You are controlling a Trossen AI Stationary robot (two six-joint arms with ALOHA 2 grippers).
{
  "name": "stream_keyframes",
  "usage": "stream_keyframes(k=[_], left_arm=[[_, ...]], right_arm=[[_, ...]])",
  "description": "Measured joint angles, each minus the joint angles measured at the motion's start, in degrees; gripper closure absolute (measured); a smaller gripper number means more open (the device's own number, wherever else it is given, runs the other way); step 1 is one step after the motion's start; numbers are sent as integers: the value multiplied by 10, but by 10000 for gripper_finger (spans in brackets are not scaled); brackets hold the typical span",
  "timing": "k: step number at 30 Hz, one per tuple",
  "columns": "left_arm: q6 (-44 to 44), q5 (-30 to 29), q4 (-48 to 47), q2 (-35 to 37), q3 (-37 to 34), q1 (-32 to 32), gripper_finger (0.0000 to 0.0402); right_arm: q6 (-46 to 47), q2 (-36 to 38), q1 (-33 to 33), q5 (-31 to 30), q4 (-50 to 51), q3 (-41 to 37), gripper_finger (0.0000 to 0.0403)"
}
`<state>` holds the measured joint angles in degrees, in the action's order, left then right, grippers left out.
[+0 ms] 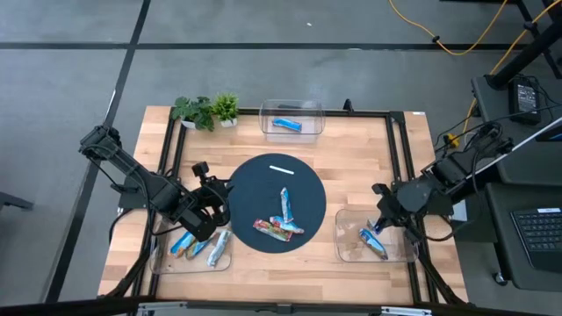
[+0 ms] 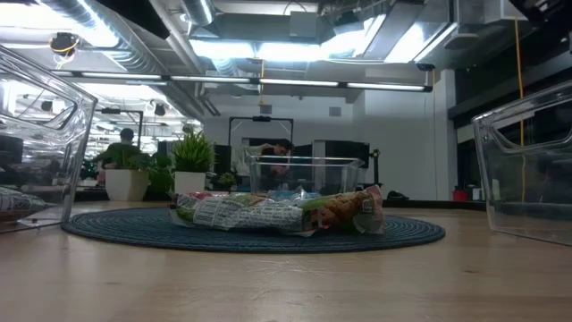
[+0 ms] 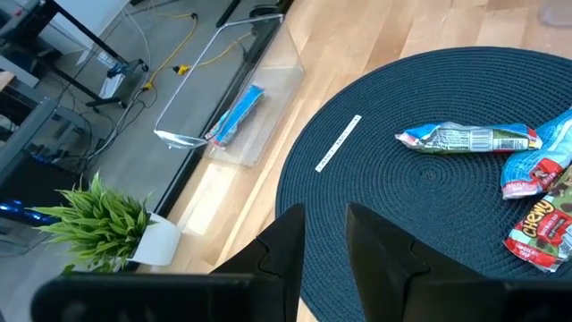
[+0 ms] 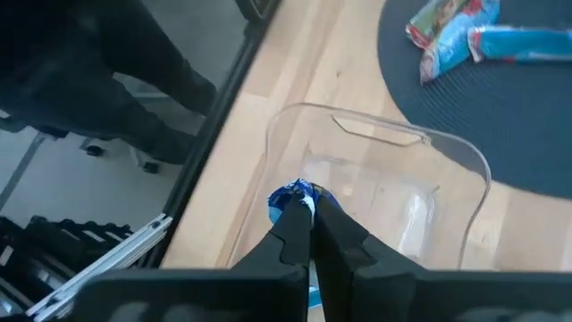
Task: Pick and place Granola Bars by type
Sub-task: Put the blue granola bar into the bottom right transparent bin
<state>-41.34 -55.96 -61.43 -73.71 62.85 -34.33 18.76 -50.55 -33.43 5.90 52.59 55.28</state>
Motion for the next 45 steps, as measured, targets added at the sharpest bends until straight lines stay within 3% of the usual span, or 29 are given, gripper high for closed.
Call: stream_keyframes(k=[27,35,45], left_arm=[[1,0,0,0,0,0,325],[1,-1,0,0,0,0,325],[0,-9,0,0,0,0,325]], right_arm=[[162,-143,-33,-21,51,-4,396],[182,-166,-33,-82,51,-4,396],[216,-170,-31,-74,11,-84,396]])
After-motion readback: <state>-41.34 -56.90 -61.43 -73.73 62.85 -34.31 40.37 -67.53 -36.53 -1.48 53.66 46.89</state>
